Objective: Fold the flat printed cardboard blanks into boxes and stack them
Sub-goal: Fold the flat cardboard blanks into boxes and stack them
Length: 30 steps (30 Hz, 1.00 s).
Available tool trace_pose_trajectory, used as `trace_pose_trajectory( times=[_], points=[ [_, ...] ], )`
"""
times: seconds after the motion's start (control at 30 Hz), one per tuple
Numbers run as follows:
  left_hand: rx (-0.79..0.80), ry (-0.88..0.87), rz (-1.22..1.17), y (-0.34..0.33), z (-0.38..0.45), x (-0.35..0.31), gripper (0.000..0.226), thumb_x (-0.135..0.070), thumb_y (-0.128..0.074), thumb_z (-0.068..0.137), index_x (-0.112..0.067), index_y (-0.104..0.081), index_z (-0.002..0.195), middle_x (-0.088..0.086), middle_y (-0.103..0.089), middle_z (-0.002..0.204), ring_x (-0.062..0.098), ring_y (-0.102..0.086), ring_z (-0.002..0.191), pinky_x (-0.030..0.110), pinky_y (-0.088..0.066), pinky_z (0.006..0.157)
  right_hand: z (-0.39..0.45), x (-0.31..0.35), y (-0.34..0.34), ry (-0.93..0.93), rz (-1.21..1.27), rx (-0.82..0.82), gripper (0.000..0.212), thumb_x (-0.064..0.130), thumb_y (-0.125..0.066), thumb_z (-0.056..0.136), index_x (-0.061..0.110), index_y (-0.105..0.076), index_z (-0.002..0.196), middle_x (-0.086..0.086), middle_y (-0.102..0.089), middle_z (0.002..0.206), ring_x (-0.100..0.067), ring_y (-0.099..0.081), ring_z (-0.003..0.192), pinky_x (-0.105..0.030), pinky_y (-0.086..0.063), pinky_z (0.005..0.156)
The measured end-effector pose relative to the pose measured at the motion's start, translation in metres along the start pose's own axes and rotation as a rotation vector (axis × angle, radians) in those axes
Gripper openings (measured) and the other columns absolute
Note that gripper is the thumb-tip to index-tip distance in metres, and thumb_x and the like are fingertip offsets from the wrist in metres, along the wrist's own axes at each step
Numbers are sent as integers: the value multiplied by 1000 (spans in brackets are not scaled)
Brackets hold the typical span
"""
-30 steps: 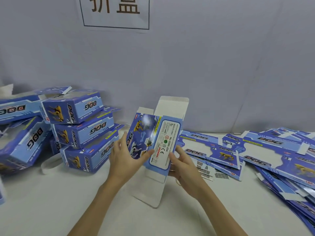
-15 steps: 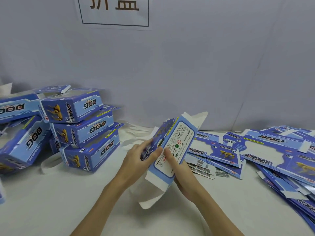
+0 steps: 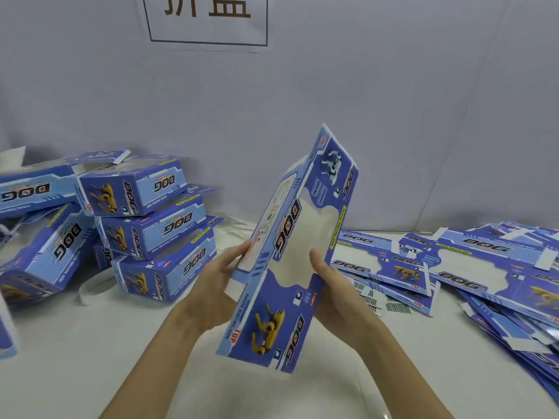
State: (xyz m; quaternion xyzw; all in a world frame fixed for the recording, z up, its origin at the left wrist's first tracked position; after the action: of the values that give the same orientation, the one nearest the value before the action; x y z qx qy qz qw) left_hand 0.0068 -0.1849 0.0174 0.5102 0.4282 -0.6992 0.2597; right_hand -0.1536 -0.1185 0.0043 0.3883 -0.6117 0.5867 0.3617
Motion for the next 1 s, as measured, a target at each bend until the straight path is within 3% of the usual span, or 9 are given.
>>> trace_pose_trajectory(
  times=[0.07,0.13,0.2,0.3,0.43,0.6,0.73,0.83,1.0],
  points=[
    [17,76,104,-2,4,4,33,-44,-75,75,-21,-83,96,-2,-78,94,12,-75,80,21,-57,64,-1,4,9,-3,-7,-52,61,43,-73,89,17,-59,142,-9,-73,133,-32,-73,117,-39,-65,82],
    [24,143,226,0,10,10,68,-68,-82,65,-17,-74,109,15,-64,104,30,-58,90,35,-49,78,0,10,19,17,-121,-113,61,45,-76,85,20,-60,138,-3,-77,126,-28,-76,113,-36,-65,79],
    [-25,166,276,6,12,20,89,-84,-74,61,-26,-66,129,21,-64,119,31,-54,97,42,-51,86,-1,13,23,27,-268,-143,60,51,-74,82,24,-60,135,3,-80,115,-24,-79,104,-33,-65,74],
    [-97,99,433,7,16,25,100,-84,-82,52,-35,-55,135,6,-76,107,13,-74,93,21,-58,72,-1,7,24,3,-344,-135,60,53,-73,80,24,-60,131,3,-81,112,-24,-80,98,-31,-65,71],
    [-300,28,487,16,15,20,98,-74,-90,37,-35,-50,118,-10,-78,93,6,-76,83,14,-54,60,-2,2,23,-37,-192,-126,45,39,-71,89,20,-62,128,-5,-81,113,-29,-80,93,-35,-65,65],
    [-457,-64,436,29,9,9,89,-73,-86,46,-27,-53,114,-8,-77,99,4,-76,77,19,-57,59,-3,5,30,-50,-119,-159,25,28,-66,100,19,-60,122,-7,-82,101,-27,-81,80,-34,-62,53],
    [-444,-26,358,30,8,11,85,-64,-92,44,-24,-56,110,-6,-79,90,12,-78,73,20,-57,53,-6,7,26,-65,-109,-87,43,34,-74,87,18,-61,125,-9,-81,111,-30,-81,88,-36,-64,58],
    [-330,16,418,20,10,14,74,-63,-90,57,-25,-61,114,-9,-80,88,10,-78,76,17,-55,55,-7,18,23,42,-95,-88,51,34,-76,88,21,-61,135,-9,-79,120,-32,-79,99,-38,-65,66],
    [-149,57,481,-8,7,11,80,-86,-62,69,-40,-49,132,-34,-73,90,-17,-67,82,5,-49,60,-6,20,25,103,-119,-142,58,37,-74,91,38,-50,144,1,-77,125,-29,-77,107,-41,-65,73]
  ],
)
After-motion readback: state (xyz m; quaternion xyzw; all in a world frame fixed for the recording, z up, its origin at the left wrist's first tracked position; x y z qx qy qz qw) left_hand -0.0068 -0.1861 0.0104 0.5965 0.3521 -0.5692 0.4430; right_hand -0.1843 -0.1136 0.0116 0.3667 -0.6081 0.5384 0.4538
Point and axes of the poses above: each hand's wrist, its own z-axis towards the middle knuckle, its own y-axis out of the back of the hand, x = y × z, the point moved 10 cm from there along z, towards the middle knuckle
